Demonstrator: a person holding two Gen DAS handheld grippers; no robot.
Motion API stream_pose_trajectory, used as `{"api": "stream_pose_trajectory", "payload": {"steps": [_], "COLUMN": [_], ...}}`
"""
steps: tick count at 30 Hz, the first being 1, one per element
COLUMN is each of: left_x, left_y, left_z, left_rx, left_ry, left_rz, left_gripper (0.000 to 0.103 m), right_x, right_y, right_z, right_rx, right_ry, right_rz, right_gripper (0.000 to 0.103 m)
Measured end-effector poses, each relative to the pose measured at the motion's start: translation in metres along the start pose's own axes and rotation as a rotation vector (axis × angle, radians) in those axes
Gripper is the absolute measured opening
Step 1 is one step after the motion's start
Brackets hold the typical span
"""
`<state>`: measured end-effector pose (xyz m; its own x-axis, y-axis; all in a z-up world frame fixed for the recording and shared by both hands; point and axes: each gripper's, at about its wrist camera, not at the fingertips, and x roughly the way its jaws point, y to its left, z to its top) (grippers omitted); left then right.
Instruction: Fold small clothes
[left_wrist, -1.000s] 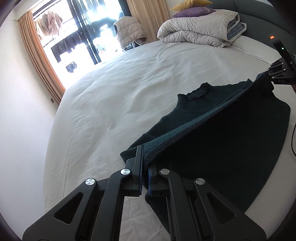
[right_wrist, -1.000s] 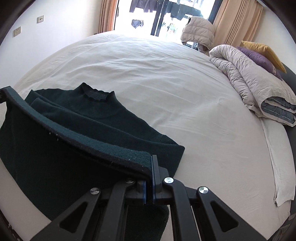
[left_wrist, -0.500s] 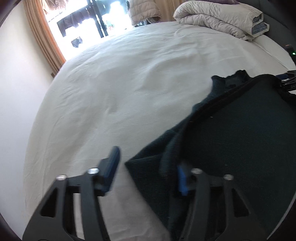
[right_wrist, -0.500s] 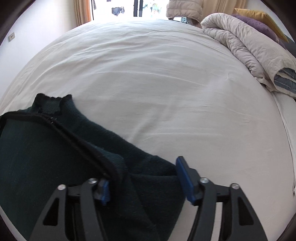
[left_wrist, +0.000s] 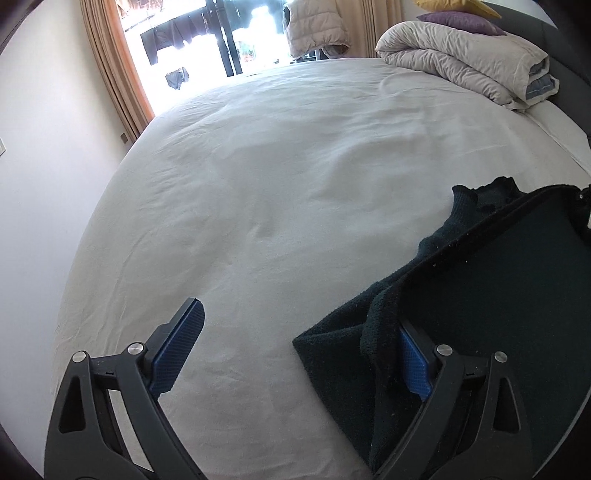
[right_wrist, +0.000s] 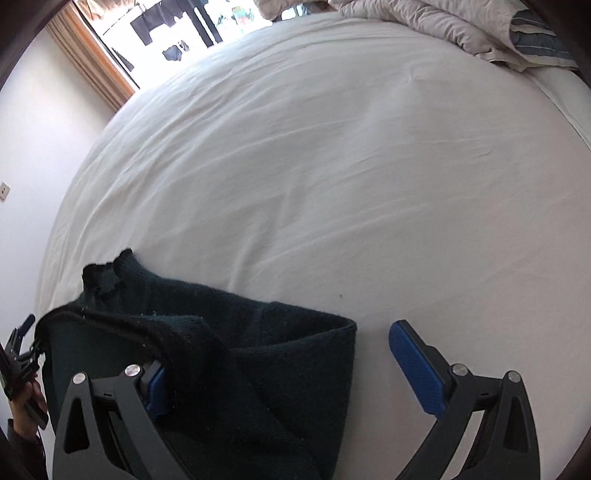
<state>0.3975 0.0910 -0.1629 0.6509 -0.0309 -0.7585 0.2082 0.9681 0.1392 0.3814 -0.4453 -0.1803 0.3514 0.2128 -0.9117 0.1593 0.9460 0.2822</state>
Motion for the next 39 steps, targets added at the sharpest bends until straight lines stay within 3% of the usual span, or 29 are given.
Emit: {"api": "stream_pose_trajectory", "payload": {"steps": [3,5,6,8,10,12,15,16,17,19,20,22,25,27,30,32,34,35,36,39], "left_x": [-0.002,0.0,0.0,-0.003,-0.008,-0.015,-0.029,-0.033,-0.036,-0.038,-0.038,-0.044,-0.059,-0.061,-0.049,-0.037,-0.024,-0.02,-0.017,-0.012], "left_y": [0.009,0.022,0.03,0.044,0.053,0.053,0.034,0.026,0.017,0.001,-0.005,-0.011,-0.015,-0.023,-0.032,-0.027,-0.015,-0.005,0.007,0.036], "left_z": [0.009,0.013,0.014,0.014,0.012,0.009,0.007,0.005,0.003,-0.001,-0.003,-0.008,-0.016,-0.022,-0.033,-0.04,-0.047,-0.05,-0.052,-0.059], "left_rx": [-0.045,-0.123,-0.177,-0.263,-0.31,-0.311,-0.233,-0.207,-0.177,-0.119,-0.099,-0.093,-0.135,-0.117,-0.073,-0.089,-0.129,-0.173,-0.232,-0.386], "left_ry": [-0.01,0.0,-0.006,-0.028,-0.042,-0.047,-0.07,-0.077,-0.08,-0.075,-0.078,-0.11,-0.18,-0.176,-0.118,-0.072,-0.029,-0.024,-0.023,-0.001], "left_rz": [-0.018,-0.075,-0.107,-0.1,-0.098,-0.096,-0.102,-0.107,-0.112,-0.096,-0.083,-0.066,-0.109,-0.128,-0.098,-0.087,-0.057,-0.042,-0.048,-0.026], "left_gripper": [0.096,0.096,0.096,0.096,0.096,0.096,0.096,0.096,0.096,0.096,0.096,0.096,0.096,0.096,0.096,0.096,0.096,0.096,0.096,0.096], "right_x": [-0.003,-0.007,-0.009,-0.015,-0.017,-0.017,-0.013,-0.011,-0.015,-0.032,-0.041,-0.051,-0.052,-0.04,-0.009,0.005,0.005,0.004,-0.001,-0.025], "right_y": [-0.015,-0.029,-0.035,-0.041,-0.044,-0.044,-0.04,-0.035,-0.032,-0.036,-0.036,-0.024,0.024,0.054,0.075,0.06,0.029,0.014,-0.003,-0.042], "right_z": [0.008,0.011,0.012,0.012,0.014,0.017,0.026,0.029,0.031,0.031,0.029,0.02,-0.004,-0.021,-0.034,-0.033,-0.027,-0.025,-0.023,-0.024], "right_rx": [0.086,0.167,0.199,0.226,0.243,0.269,0.256,0.201,0.166,0.182,0.194,0.153,-0.022,-0.115,-0.159,-0.104,0.0,0.065,0.125,0.228], "right_ry": [0.049,0.049,0.04,0.0,-0.034,-0.035,0.009,0.047,0.036,-0.043,-0.088,-0.12,-0.105,-0.07,0.001,-0.002,-0.032,-0.046,-0.076,-0.199], "right_rz": [0.096,0.173,0.182,0.105,0.142,0.175,0.176,0.16,0.09,-0.079,-0.092,0.034,0.173,0.254,0.243,0.211,0.259,0.306,0.326,0.182], "right_gripper": [0.103,0.103,0.102,0.102,0.102,0.102,0.102,0.101,0.096,0.09,0.09,0.089,0.085,0.083,0.074,0.073,0.049,0.045,0.044,0.058]}}
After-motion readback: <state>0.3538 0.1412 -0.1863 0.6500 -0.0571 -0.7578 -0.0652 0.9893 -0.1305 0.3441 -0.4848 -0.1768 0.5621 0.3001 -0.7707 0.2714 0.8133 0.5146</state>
